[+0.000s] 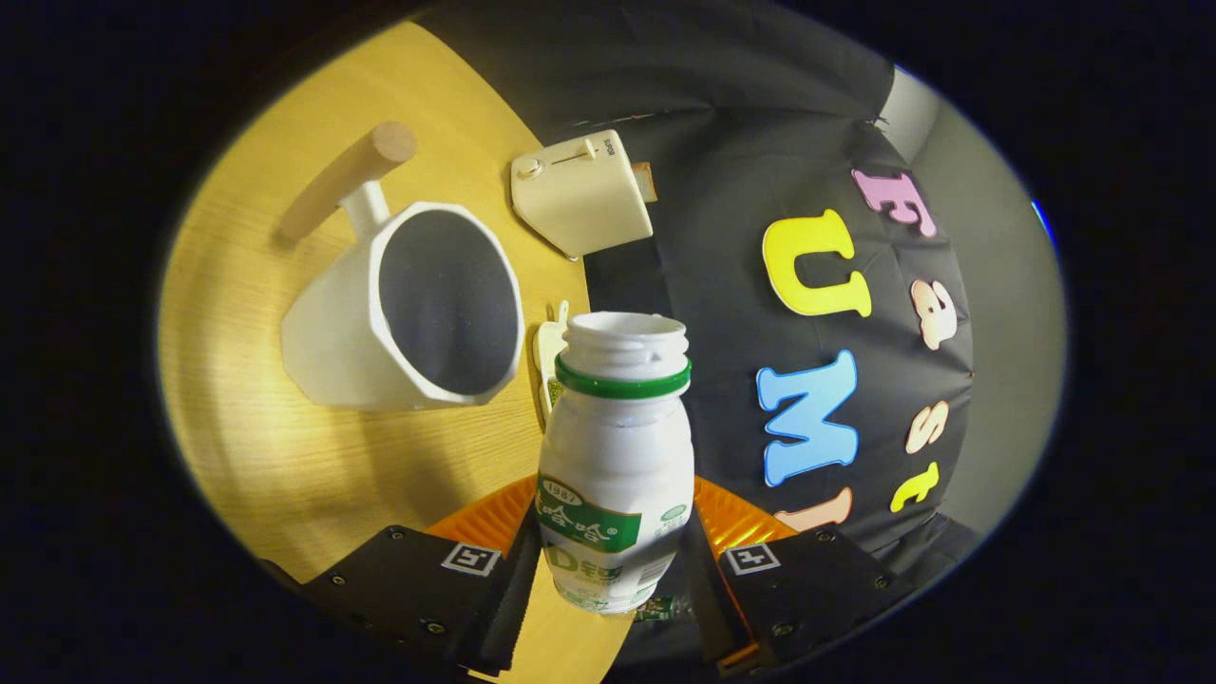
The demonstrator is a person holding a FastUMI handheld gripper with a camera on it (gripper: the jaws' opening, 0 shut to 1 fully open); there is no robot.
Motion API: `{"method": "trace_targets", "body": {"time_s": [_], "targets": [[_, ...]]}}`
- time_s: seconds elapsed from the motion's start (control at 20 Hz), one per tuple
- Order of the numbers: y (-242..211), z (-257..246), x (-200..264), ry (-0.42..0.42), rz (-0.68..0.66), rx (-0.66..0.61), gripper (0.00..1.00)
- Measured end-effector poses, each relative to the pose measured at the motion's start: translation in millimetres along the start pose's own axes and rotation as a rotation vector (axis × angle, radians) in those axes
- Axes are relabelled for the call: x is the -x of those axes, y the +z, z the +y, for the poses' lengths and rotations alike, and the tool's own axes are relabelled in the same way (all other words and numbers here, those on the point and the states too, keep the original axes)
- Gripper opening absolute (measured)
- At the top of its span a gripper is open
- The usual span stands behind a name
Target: Take the bottle from table, then pour the juice into the cup, finally place the bottle on the coaster
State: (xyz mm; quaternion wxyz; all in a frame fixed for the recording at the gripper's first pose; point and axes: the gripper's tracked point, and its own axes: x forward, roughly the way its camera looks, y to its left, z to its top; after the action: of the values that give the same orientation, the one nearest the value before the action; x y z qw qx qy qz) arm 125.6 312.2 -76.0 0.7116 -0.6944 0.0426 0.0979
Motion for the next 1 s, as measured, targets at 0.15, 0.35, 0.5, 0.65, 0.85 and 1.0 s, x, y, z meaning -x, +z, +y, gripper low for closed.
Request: {"method": "trace_targets", "body": {"time_s": [0.15,0.35,0.5,0.65,0.85,1.0], "targets": [[-1,-2,-1,-0.02,0.003,0.061,0.71],[-1,-7,-1,-0.041,0.004,0.112,0.71],[0,-11,-1,-0.07,0.004,0.186,0.71],[1,-12,-2,-0.079,0.002,0.222,0.71],[3,-16,-2,-0.097,0.003,0.28,0.71],[2,-19,-2,-0.103,0.011,0.326,0.71]]}}
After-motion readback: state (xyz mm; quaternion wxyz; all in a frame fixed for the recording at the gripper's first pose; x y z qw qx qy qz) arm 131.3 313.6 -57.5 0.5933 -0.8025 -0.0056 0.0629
